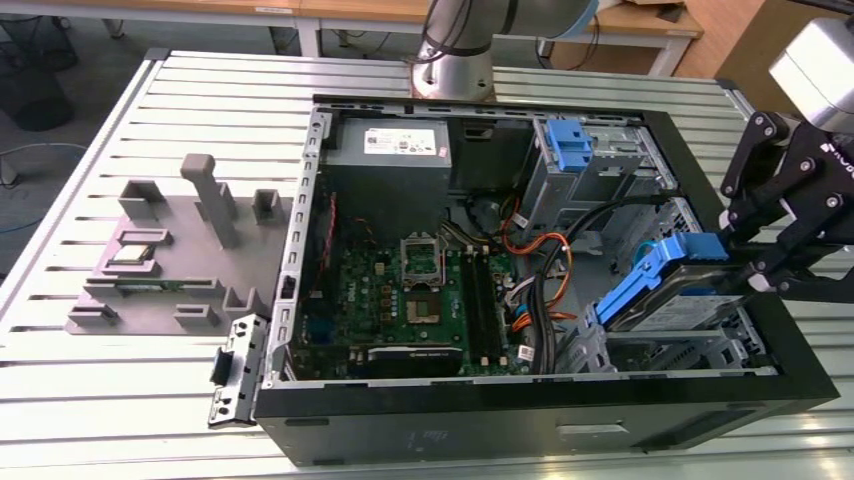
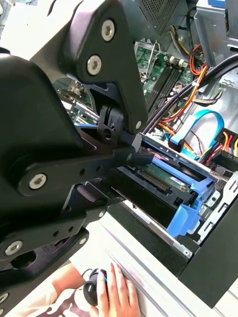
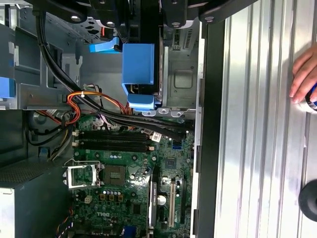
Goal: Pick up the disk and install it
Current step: 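Insert the disk into the insertion slot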
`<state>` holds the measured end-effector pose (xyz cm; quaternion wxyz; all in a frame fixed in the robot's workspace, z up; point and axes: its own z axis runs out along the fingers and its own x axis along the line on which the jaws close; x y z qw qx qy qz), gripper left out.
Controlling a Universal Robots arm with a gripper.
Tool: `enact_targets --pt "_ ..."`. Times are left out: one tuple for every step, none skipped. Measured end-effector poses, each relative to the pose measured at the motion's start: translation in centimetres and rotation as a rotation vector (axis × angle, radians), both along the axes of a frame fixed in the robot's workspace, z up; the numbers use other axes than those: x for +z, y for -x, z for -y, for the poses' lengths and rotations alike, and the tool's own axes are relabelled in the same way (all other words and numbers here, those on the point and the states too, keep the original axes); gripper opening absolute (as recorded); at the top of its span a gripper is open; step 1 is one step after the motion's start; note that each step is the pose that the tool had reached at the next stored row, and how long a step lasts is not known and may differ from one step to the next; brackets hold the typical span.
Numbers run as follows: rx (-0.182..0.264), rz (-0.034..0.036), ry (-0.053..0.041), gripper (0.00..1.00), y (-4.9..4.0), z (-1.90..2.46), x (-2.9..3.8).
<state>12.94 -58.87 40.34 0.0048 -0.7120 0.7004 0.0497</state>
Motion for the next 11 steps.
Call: enact_targets --pt "0.000 -0.0001 0.0000 0.35 0.00 0.00 0.00" --pt "0.000 -0.0001 0.0000 0.35 0.00 0.00 0.00" --pt "0.000 -0.0002 0.0002 0.36 0.00 0.00 0.01" --pt "0.000 -0.0001 0.0001 0.36 0.00 0.00 0.01" --pt "0.000 -0.0001 0.0003 0.36 0.00 0.00 0.02" --pt "0.000 0.0000 0.0001 0.42 0.00 0.01 0.01" --pt "0.000 0.0000 -0.0001 0.42 0.00 0.01 0.00" --pt "0.000 -0.0001 0.0000 0.42 0.00 0.01 0.00" --pt "0.000 -0.0001 0.0000 0.42 0.00 0.01 0.00" --pt "0.000 0.0000 0.0000 0.42 0.00 0.01 0.00" --pt "0.000 -0.0001 0.0000 0.42 0.00 0.01 0.00"
